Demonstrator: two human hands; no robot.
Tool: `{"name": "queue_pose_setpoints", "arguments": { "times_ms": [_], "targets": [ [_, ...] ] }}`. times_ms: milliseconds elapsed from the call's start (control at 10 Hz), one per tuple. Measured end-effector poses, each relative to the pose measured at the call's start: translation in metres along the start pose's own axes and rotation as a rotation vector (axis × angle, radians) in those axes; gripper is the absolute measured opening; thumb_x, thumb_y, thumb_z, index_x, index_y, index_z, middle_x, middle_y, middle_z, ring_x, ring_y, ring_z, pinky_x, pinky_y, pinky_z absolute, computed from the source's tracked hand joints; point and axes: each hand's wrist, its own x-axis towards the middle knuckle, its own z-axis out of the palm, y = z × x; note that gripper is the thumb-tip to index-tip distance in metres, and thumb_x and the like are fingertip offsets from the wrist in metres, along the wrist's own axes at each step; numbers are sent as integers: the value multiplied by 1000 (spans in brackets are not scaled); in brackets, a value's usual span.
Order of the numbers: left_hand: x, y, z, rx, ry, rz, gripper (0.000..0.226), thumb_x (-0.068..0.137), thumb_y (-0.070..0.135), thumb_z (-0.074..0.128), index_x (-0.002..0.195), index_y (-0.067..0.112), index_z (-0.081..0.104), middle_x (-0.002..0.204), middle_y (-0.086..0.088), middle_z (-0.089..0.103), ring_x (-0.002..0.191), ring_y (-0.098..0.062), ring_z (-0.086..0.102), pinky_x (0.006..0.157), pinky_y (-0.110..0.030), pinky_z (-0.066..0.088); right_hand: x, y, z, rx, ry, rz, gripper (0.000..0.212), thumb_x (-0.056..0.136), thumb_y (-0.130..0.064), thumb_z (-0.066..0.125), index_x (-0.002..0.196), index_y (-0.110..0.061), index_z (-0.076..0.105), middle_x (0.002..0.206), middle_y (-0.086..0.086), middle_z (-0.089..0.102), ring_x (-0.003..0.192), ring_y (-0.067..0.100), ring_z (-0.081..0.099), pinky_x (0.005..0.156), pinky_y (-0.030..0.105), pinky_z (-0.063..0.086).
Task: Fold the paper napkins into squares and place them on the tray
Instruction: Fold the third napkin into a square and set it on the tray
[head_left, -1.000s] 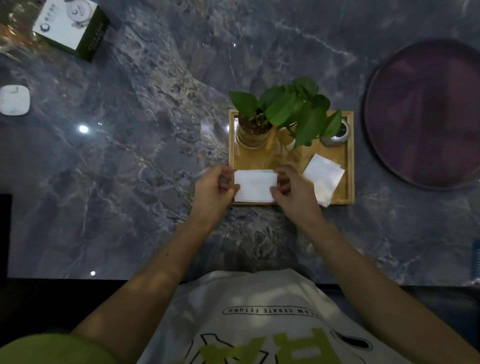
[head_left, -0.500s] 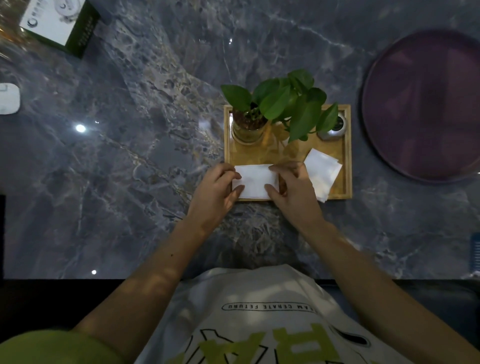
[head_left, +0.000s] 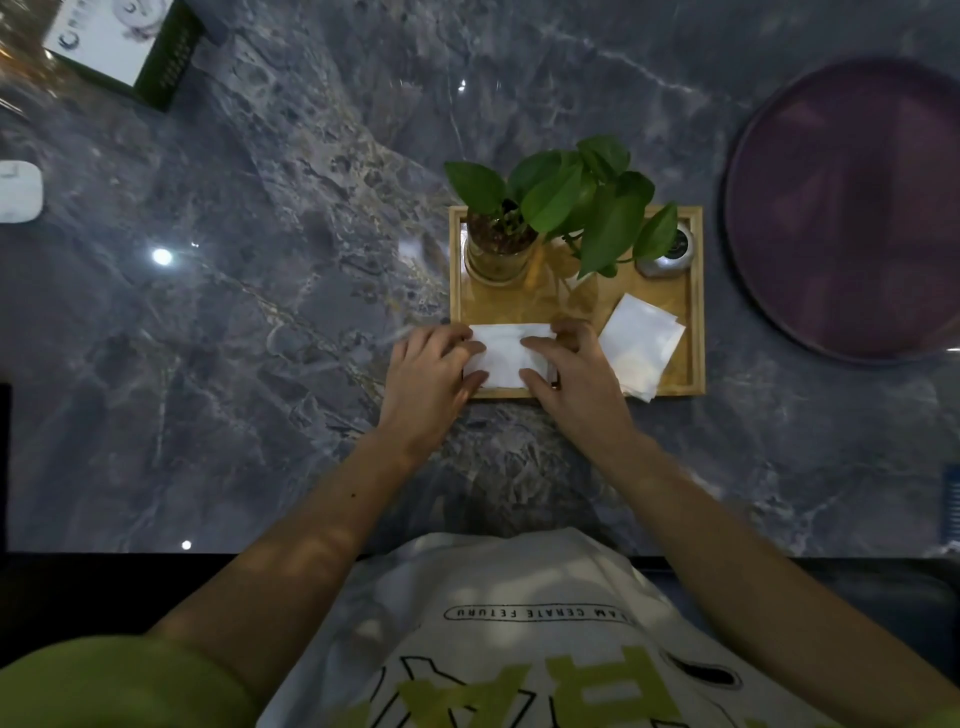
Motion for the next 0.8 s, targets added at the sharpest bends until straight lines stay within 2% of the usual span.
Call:
{"name": "queue_pose_setpoints", "arguments": {
  "times_ms": [200,400,600,700,800],
  "targets": [
    [-1,0,4,100,37,13,30,86,33,69,112,18,69,121,-6,65,109,-31,57,88,-43,43,-1,-2,3,-8,17,-5,35,90,-28,66,124,-17,65,136,14,45,116,30,54,92,40,52],
    [-2,-1,3,123,-25,12,33,90,35,62,119,20,65,128,-5,61,115,-31,54,98,-44,37,-3,-8,2,-37,-14,36,37,93,-28,60,128,-17,60,142,14,39,124,30,47,98,40,47],
    [-7,-6,-8,83,-146,70,43,96,29,55,136,14,53,146,-11,47,130,-33,44,108,-46,32,-8,-20,-3,-114,-3,26,36,94,-25,58,128,-15,59,143,16,38,121,34,49,92,44,51],
    [-16,-12,-16,18,-172,126,46,96,27,54,139,10,48,148,-15,43,127,-36,46,107,-49,39,-12,-28,-6,-192,29,3,37,92,-25,58,127,-13,60,138,19,44,119,37,50,93,48,49],
    [-21,-16,-22,-4,-130,157,45,96,27,53,138,12,48,144,-13,46,123,-33,49,102,-49,43,-9,-34,-6,-238,68,-37,38,89,-25,59,125,-11,61,129,21,52,116,40,50,91,49,48]
  ]
}}
